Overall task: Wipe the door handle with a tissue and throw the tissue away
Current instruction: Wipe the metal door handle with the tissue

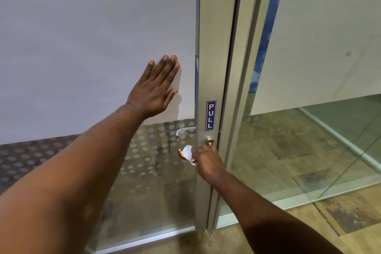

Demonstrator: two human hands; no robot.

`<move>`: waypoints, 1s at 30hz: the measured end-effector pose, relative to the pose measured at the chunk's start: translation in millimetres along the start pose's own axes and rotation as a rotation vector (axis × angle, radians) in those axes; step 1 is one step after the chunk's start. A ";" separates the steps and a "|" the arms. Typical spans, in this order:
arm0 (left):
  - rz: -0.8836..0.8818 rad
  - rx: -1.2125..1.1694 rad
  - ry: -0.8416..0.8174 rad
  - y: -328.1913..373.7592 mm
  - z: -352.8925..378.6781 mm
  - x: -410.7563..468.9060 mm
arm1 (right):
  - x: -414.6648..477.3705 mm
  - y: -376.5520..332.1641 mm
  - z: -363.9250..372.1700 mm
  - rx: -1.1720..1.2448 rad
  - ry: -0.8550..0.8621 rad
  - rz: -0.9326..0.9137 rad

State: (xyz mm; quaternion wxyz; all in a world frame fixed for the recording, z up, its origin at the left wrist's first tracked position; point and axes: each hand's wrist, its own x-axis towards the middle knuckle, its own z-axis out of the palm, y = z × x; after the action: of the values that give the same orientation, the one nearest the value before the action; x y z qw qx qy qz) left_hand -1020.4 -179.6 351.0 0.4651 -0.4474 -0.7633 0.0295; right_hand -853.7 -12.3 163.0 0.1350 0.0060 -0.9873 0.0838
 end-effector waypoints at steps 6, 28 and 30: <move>-0.003 0.032 -0.015 0.2 0.3 0.2 | 22.2 -27.9 9.6 -0.042 0.067 -0.039; -0.004 0.043 -0.017 -1.5 2.0 -1.7 | 3.3 7.6 4.7 0.033 0.152 0.070; -0.001 0.040 -0.010 -1.7 2.4 -2.0 | 0.5 14.0 -1.3 0.047 0.149 0.080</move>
State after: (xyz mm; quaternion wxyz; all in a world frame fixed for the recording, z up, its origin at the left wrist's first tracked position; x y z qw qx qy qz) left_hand -1022.9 -181.1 349.1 0.4701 -0.4372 -0.7652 0.0468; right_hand -854.3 1.7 162.1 0.2046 -0.0367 -0.9716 0.1127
